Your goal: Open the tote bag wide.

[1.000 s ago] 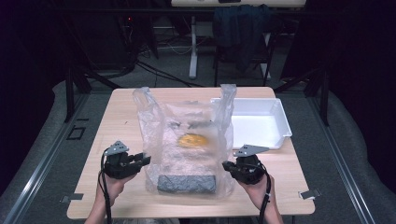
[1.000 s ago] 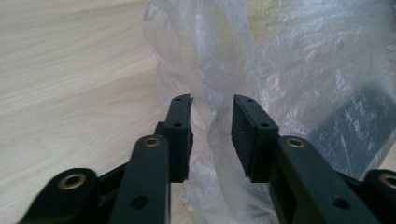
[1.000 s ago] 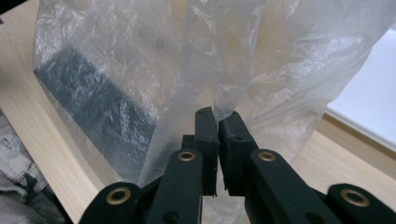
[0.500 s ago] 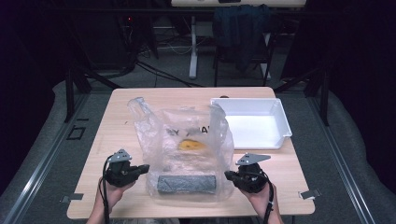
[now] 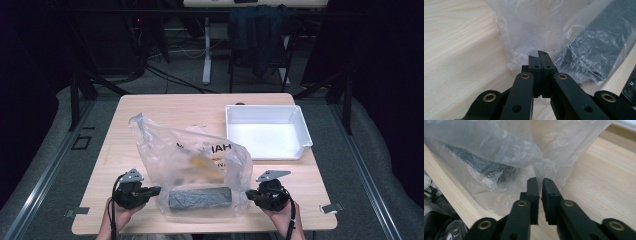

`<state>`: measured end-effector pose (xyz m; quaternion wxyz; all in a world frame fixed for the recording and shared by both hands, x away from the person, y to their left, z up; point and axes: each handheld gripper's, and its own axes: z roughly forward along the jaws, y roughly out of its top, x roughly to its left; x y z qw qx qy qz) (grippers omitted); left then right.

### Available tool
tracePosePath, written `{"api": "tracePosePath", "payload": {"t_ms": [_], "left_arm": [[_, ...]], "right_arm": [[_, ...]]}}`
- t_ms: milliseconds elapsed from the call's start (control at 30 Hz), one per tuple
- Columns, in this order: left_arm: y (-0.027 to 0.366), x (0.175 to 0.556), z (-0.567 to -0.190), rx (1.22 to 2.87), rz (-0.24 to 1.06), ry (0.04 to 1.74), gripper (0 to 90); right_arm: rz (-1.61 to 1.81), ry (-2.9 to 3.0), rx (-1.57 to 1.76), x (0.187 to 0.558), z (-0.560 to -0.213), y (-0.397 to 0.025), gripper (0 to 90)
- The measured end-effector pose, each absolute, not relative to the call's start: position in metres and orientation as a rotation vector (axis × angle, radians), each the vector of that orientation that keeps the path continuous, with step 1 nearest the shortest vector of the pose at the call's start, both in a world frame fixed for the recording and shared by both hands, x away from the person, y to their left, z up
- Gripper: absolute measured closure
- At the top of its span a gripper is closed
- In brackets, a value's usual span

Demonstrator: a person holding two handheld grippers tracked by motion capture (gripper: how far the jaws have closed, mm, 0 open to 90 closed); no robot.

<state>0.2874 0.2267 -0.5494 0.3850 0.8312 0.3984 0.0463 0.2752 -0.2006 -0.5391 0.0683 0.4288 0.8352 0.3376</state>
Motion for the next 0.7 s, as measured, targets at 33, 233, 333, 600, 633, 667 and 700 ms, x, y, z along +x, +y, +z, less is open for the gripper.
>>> {"api": "tracePosePath", "payload": {"t_ms": [33,233,333,600,633,667,700], "left_arm": [[0.226,0.287,-0.55,2.117,0.117,1.017,90.0],[0.227,0.285,-0.548,2.099,0.109,1.007,90.0],[0.229,0.285,-0.548,2.099,0.107,1.003,89.9],[0.232,0.285,-0.532,2.06,0.112,1.035,56.1],[0.231,0.285,-0.529,2.048,0.119,1.04,46.7],[0.23,0.285,-0.526,2.037,0.121,1.038,41.2],[0.228,0.285,-0.524,2.026,0.129,1.045,37.3]], "right_arm": [[1.013,2.527,1.291,0.276,-0.54,-0.201,76.6],[1.149,2.479,1.192,0.268,-0.518,-0.195,48.1],[1.169,2.453,1.11,0.265,-0.511,-0.187,59.9],[1.172,2.415,1.136,0.267,-0.513,-0.187,89.6],[1.167,2.413,1.136,0.266,-0.513,-0.187,89.7],[1.164,2.414,1.135,0.266,-0.514,-0.187,89.8],[1.154,2.418,1.142,0.265,-0.514,-0.188,89.9]]}}
